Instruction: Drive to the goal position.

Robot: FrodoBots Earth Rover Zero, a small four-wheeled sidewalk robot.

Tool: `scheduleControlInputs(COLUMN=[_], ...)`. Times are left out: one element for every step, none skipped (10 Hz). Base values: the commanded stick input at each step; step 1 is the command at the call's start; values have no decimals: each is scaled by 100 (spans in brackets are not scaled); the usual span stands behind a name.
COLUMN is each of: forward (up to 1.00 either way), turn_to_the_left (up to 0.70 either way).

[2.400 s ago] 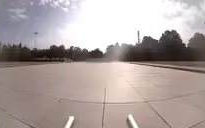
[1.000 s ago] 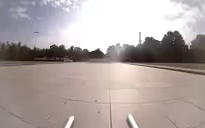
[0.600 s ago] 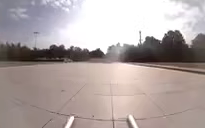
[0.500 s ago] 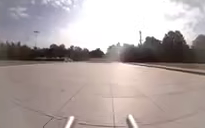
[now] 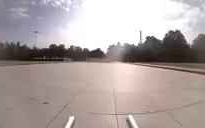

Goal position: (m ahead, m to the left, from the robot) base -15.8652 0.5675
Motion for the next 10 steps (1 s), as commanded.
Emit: scheduleControlInputs(forward=[100,100,100,100,100,100,100,100,100,100], turn_to_the_left=[0,0,0,0,0,0,0,0,0,0])
